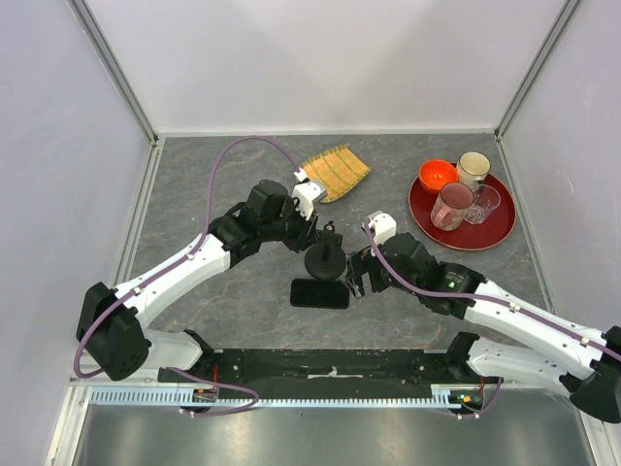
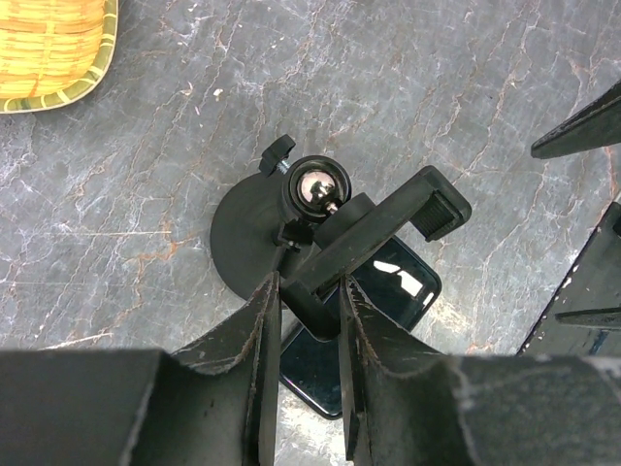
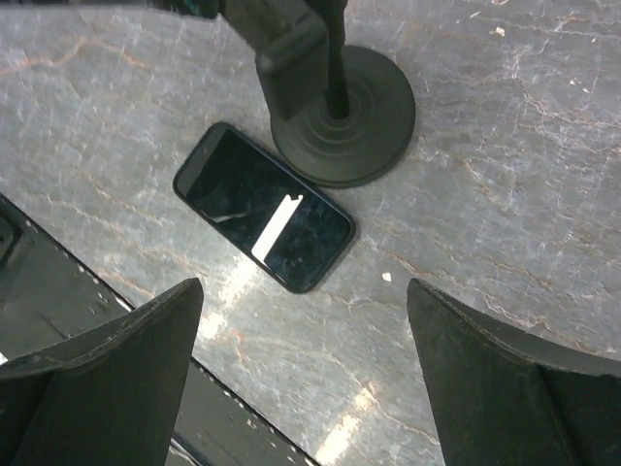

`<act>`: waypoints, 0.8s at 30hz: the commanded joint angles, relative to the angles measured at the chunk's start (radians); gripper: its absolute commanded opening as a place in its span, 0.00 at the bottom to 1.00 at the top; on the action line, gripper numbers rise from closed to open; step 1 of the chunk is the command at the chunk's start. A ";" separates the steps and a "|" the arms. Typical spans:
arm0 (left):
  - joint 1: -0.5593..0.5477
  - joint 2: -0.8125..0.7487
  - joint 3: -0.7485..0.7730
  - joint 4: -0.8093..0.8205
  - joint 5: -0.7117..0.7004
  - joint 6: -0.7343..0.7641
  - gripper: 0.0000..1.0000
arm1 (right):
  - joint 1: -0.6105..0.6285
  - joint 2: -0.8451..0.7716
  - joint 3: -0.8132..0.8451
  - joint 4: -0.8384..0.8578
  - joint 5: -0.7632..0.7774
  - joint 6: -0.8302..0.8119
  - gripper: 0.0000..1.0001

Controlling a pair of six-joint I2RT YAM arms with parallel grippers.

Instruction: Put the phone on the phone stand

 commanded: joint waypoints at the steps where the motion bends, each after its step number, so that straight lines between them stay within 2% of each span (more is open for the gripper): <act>1: -0.013 -0.002 0.017 -0.003 -0.002 -0.063 0.25 | 0.031 0.054 0.061 0.096 0.051 0.027 0.91; 2: -0.012 -0.005 0.019 -0.002 0.011 -0.068 0.39 | 0.068 0.063 0.063 0.102 0.061 0.012 0.90; 5: -0.013 -0.050 0.011 0.013 0.039 -0.076 0.57 | 0.170 0.080 0.042 0.122 0.122 -0.037 0.93; 7: -0.013 -0.100 0.010 0.021 0.050 -0.068 0.63 | 0.276 0.080 0.017 0.134 0.202 -0.071 0.98; 9: -0.010 -0.148 -0.004 0.044 0.019 -0.066 0.71 | 0.354 0.094 0.011 0.140 0.258 -0.118 0.98; 10: -0.007 -0.204 -0.012 0.055 0.006 -0.065 0.72 | 0.434 0.103 0.011 0.151 0.313 -0.137 0.98; 13: -0.003 -0.332 -0.058 0.122 -0.057 -0.066 0.74 | 0.555 0.184 0.052 0.139 0.463 -0.171 0.98; 15: 0.000 -0.392 -0.096 0.157 -0.134 -0.071 0.75 | 0.565 0.235 0.093 0.116 0.524 -0.088 0.98; 16: 0.000 -0.436 -0.111 0.185 -0.257 -0.092 0.76 | 0.565 0.234 0.097 0.121 0.586 -0.053 0.98; 19: 0.002 -0.469 -0.145 0.178 -0.515 -0.172 0.81 | 0.525 0.160 0.019 0.246 0.587 0.078 0.98; 21: 0.034 -0.458 -0.141 0.110 -0.535 -0.253 0.81 | 0.485 0.097 -0.084 0.359 0.492 0.156 0.98; 22: 0.049 -0.449 -0.150 0.042 -0.515 -0.372 0.81 | 0.440 0.084 -0.112 0.374 0.470 0.243 0.98; 24: 0.083 -0.443 -0.191 -0.002 -0.472 -0.469 0.81 | 0.389 0.053 -0.177 0.377 0.423 0.309 0.98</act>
